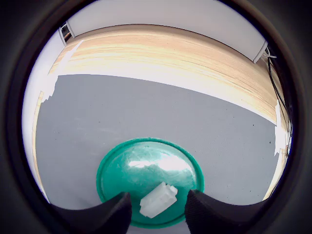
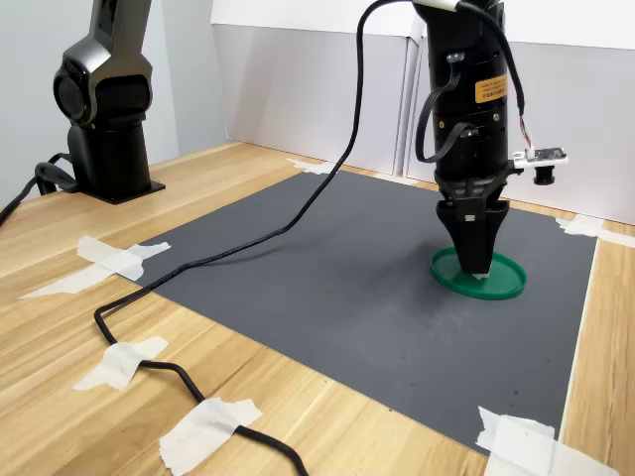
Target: Grasp a white terminal and put it on the green lid.
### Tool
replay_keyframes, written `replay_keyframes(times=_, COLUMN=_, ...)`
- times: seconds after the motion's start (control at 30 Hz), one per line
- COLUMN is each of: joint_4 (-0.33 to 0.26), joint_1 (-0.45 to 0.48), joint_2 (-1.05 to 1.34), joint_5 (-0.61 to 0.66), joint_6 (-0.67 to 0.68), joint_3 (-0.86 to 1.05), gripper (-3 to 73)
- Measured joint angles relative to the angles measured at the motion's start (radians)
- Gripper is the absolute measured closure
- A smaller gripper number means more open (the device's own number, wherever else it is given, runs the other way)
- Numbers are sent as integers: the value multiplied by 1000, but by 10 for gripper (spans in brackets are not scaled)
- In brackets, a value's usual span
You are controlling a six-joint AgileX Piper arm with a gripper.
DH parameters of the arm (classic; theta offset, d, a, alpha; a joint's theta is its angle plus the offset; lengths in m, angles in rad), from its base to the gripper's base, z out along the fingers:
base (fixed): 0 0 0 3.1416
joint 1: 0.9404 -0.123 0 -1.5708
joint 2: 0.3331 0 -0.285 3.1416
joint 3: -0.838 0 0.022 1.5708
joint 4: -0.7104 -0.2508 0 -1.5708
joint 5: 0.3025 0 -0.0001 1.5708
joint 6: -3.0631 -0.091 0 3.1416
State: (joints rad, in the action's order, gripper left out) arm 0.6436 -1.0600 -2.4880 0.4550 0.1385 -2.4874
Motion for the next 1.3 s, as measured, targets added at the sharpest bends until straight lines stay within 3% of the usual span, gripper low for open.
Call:
replay_keyframes(times=0.23, joint_4=-4, joint_1=0, joint_2=123, joint_5=10, joint_6=0, joint_3=36, gripper=201)
replay_keyframes(times=0.5, joint_4=-8, joint_1=-1, joint_2=392, joint_5=-96, joint_6=0, joint_3=285, gripper=211)
replay_keyframes(times=0.6, joint_4=-8, joint_1=-1, joint_2=521, joint_5=-186, joint_6=0, joint_3=441, gripper=277)
replay_keyframes(times=0.83, joint_4=-8, joint_1=-1, joint_2=835, joint_5=-487, joint_6=0, joint_3=822, gripper=569)
replay_keyframes(times=0.93, joint_4=-8, joint_1=-1, joint_2=966, joint_5=-533, joint_6=0, joint_3=938, gripper=654)
replay_keyframes(times=1.07, joint_4=-8, joint_1=-1, joint_2=1122, joint_5=-540, joint_6=-1, joint_3=1068, gripper=701)
replay_keyframes(times=1.3, joint_4=-8, joint_1=-1, joint_2=1381, joint_5=-540, joint_6=-1, joint_3=1248, gripper=710)
